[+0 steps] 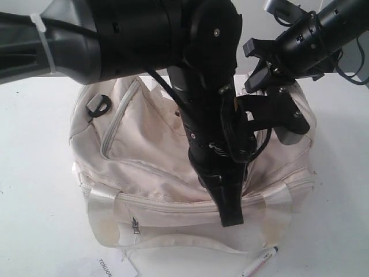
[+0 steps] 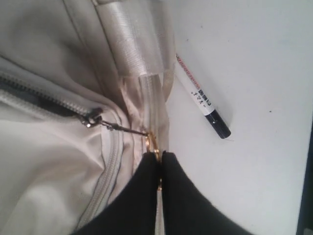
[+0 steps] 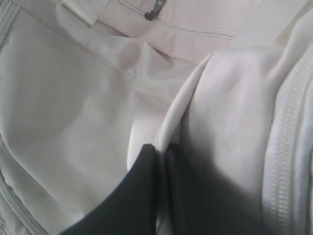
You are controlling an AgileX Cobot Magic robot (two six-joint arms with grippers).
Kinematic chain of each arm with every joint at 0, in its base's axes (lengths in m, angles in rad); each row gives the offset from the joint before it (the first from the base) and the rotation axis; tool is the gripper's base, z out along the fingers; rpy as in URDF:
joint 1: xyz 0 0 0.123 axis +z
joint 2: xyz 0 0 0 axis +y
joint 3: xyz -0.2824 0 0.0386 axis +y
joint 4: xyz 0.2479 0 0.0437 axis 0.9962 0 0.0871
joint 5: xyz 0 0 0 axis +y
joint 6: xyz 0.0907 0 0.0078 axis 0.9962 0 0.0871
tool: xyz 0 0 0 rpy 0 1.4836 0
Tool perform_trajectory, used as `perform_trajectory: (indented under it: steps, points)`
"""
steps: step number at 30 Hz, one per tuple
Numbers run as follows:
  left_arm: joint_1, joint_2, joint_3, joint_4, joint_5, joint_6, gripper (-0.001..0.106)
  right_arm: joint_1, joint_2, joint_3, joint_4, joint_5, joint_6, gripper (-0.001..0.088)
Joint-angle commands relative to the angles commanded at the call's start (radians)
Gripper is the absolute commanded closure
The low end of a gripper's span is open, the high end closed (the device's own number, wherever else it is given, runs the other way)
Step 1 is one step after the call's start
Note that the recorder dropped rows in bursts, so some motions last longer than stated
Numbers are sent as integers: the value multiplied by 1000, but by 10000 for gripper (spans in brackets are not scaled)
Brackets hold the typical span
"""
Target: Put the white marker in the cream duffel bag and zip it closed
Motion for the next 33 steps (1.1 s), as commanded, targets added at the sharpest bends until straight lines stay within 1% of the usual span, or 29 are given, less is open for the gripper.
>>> perform_trajectory:
  steps: [4, 18, 25, 33]
  points:
    - [0, 0, 0, 43, 16, -2, 1053, 0, 0, 0, -14, 2, -2, 868]
    - [2, 0, 0, 66, 20, -2, 1053, 0, 0, -4, -20, 9, -4, 868]
    - [2, 0, 0, 133, 20, -4, 1053, 0, -16, -10, -51, 21, -4, 868]
    - [2, 0, 0, 133, 20, -4, 1053, 0, -33, -10, -100, 24, -4, 868]
